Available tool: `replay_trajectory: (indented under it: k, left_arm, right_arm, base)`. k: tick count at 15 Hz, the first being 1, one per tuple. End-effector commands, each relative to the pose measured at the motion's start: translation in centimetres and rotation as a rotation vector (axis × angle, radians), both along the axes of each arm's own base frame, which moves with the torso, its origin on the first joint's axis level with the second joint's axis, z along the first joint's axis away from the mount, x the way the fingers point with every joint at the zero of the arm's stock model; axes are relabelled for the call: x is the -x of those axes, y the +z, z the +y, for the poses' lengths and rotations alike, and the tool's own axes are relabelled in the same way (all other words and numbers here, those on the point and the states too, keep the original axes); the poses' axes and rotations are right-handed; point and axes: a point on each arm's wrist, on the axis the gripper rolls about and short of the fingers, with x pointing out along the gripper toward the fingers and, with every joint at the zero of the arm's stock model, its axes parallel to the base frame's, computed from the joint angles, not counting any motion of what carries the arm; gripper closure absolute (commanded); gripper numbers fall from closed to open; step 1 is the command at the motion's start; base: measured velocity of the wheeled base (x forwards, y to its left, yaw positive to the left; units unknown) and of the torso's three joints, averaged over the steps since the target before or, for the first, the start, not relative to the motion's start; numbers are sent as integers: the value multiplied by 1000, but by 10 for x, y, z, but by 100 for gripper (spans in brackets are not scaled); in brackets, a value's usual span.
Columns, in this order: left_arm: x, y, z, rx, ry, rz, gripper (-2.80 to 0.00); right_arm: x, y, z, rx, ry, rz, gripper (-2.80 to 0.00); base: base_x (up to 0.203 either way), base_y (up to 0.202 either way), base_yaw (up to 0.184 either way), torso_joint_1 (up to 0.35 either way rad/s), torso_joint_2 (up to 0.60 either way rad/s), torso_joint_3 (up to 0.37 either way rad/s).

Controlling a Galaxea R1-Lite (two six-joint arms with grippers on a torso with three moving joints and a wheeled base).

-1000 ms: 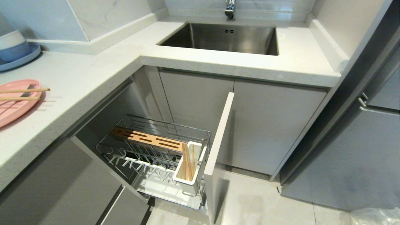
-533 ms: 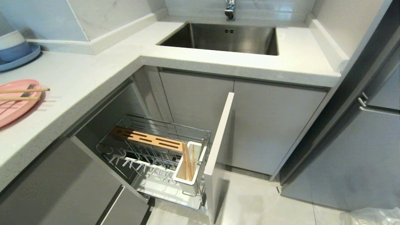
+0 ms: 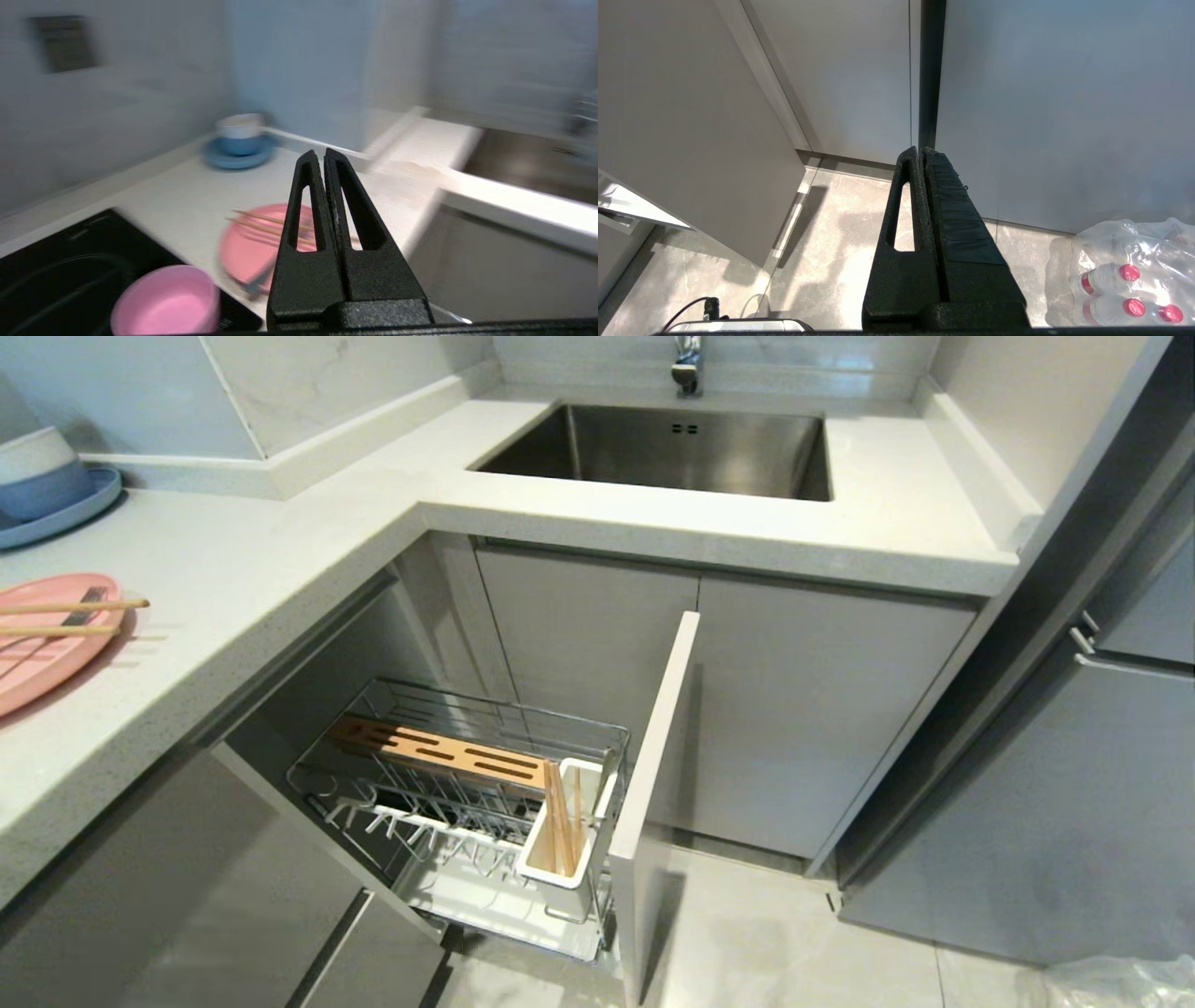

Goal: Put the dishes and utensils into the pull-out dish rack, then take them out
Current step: Pick up the bowl and place it in the cupboard

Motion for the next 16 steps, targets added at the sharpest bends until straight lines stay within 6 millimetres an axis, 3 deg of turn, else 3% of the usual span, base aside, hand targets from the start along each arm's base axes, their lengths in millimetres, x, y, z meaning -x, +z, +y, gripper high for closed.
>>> replay_trajectory:
  k: [1,4,6,8,11,16]
  left_arm:
    - [-52,27,2,50,107,84,0]
    - [-91,47,5,128,296,139,0]
    - [-104,51,7,163,389,239,0]
    - [-118,41,11,194,474,410,0]
    - [-136,26,25,302,583,529,0]
    - [-152,-2,71,642,564,650,0]
  right_arm:
    - [0,0,0,0,0,1,0]
    - [0,0,0,0,0,1,0]
    - [0,0,0,0,0,1,0]
    - [0,0,0,0,0,1,0]
    - [0,0,0,0,0,1,0]
    - [0,0,0,0,0,1,0]
  base:
    - [0,0,0,0,0,0]
    - [0,0,0,0,0,0]
    - [0,0,0,0,0,0]
    - [0,0,0,0,0,0]
    - [0,0,0,0,0,0]
    - [0,0,0,0,0,0]
